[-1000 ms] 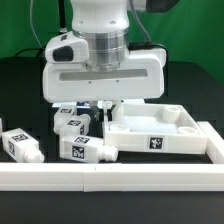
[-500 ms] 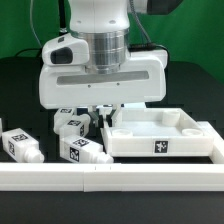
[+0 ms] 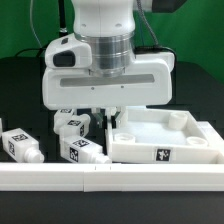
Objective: Assemble one leg
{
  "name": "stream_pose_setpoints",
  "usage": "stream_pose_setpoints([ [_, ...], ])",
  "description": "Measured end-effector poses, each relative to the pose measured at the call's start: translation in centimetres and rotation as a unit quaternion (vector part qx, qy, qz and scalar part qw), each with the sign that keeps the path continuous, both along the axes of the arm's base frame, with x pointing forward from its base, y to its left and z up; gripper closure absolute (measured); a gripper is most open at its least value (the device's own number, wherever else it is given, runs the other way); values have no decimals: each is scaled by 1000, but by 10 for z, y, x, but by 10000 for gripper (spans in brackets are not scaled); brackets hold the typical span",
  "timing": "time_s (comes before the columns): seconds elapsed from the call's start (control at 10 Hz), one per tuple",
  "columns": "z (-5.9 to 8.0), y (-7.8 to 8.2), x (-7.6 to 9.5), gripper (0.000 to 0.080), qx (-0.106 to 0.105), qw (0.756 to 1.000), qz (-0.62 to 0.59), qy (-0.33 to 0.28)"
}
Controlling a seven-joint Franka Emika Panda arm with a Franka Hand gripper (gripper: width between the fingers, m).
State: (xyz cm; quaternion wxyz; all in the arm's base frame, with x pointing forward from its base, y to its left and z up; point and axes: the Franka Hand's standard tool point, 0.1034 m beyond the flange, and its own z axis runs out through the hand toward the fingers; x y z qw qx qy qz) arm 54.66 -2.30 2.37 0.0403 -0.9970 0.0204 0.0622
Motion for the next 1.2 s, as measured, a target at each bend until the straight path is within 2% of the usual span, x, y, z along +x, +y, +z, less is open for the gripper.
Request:
stream_pose_setpoints([
  [0.1,0,-2,8,747,1,1000,-1,3],
  [0.2,3,-2,24,747,2,1000,0,0],
  [0.3,4,-4,29,747,2,1000,2,-3],
  [0.8,1,-2,28,745,2,1000,2,-2],
  [1.0,-7,2,30,745,1,1000,-3,4],
  [1.2,-7,2,30,745,-1,1000,-6,7],
])
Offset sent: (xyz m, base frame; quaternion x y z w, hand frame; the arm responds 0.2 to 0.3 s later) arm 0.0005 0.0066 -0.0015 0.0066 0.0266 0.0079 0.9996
